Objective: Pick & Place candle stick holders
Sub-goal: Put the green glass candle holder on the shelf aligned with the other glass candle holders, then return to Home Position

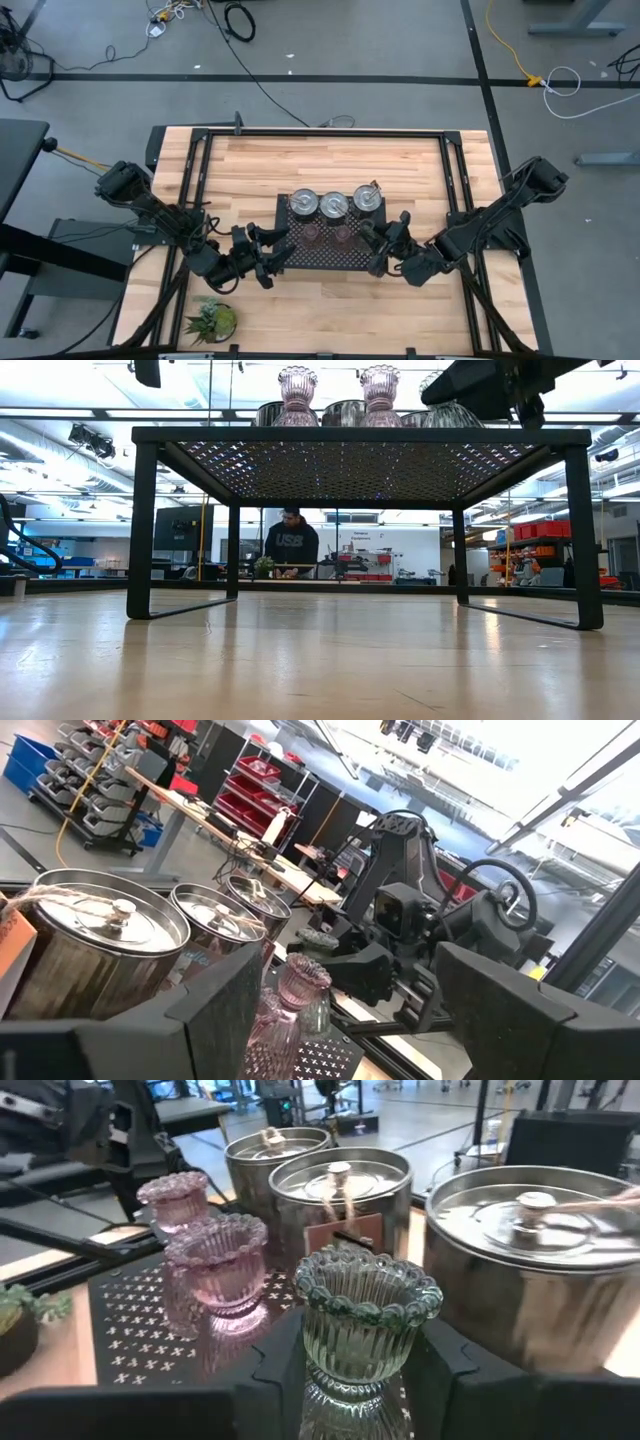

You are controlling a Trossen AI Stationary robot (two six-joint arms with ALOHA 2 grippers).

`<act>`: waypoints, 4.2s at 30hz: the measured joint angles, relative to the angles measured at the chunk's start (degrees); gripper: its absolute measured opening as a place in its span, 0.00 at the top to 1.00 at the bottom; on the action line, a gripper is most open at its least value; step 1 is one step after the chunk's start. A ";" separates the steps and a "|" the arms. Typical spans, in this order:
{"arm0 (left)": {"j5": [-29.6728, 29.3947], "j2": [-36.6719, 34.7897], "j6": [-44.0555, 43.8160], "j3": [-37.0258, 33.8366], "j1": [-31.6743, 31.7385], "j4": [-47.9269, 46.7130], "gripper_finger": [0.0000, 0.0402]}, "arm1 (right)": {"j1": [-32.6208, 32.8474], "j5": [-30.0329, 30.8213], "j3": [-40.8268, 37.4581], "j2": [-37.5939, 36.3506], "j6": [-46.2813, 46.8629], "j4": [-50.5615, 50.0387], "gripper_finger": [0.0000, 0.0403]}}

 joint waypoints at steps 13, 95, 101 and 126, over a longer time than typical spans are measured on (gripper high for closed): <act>-0.48 0.00 -0.02 0.00 0.00 0.00 0.26 | -0.15 -6.00 -0.14 0.12 -2.66 0.69 0.51; 32.62 -61.86 -4.17 -9.78 31.28 -86.06 0.43 | -16.59 -24.89 -16.23 -65.25 -9.55 -34.53 0.62; 33.54 -61.80 -7.85 -18.86 31.28 -74.35 0.43 | -16.95 -27.39 -28.94 -69.51 -12.43 -14.90 0.62; 33.21 -61.75 -11.66 -35.31 31.98 -52.77 0.43 | -36.43 -40.08 -32.65 -71.87 2.87 -24.65 0.62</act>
